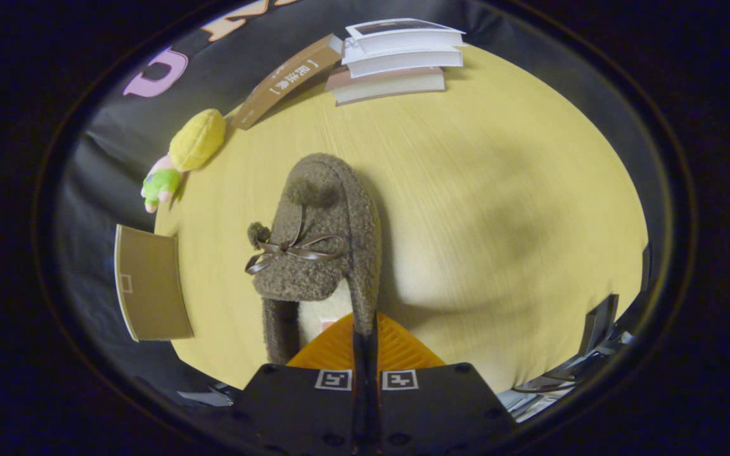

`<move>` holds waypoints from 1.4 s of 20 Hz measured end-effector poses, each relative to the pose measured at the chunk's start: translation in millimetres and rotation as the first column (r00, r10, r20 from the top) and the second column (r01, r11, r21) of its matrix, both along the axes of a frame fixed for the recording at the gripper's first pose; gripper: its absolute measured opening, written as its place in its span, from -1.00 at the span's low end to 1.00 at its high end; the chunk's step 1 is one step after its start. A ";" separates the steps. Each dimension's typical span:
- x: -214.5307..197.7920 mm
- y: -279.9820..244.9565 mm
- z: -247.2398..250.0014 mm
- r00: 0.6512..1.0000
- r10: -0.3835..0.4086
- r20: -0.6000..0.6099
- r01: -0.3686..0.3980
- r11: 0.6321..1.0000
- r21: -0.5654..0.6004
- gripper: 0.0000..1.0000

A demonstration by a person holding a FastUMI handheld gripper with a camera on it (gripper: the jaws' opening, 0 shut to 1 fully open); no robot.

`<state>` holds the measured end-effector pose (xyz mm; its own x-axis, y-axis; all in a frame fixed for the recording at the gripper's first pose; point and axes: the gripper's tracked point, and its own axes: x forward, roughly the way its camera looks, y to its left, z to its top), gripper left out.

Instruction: Open the storage box then place both shoes into the box .Put the left shoe in first, then the right shoe, with the right side of both shoes facing outward in a uniform manner.

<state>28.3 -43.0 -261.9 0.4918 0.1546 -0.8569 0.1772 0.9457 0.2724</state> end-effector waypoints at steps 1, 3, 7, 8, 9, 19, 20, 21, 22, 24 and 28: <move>1.4 8.9 8.3 1.000 0.000 0.022 -0.001 1.000 0.030 -0.93; 1.6 26.2 26.2 0.998 0.011 0.058 -0.014 0.998 0.060 -0.93; -1.7 79.5 67.4 0.991 0.063 0.119 -0.075 0.992 0.105 -0.93; -4.8 97.8 77.1 0.988 0.079 0.132 -0.095 0.988 0.125 -0.93; -7.8 117.7 85.2 0.985 0.098 0.142 -0.119 0.982 0.147 -0.93; -17.2 350.7 162.7 0.913 0.339 0.229 -0.400 0.854 0.331 -0.93; -15.1 375.0 161.5 0.904 0.359 0.230 -0.421 0.839 0.345 -0.93; -14.2 398.7 161.5 0.901 0.371 0.224 -0.430 0.829 0.357 -0.93; -13.4 416.6 158.9 0.893 0.390 0.224 -0.448 0.819 0.359 -0.93; -9.1 452.7 143.8 0.877 0.429 0.218 -0.480 0.808 0.341 -0.94; -8.8 487.0 116.9 0.884 0.441 0.154 -0.467 0.827 0.312 -0.93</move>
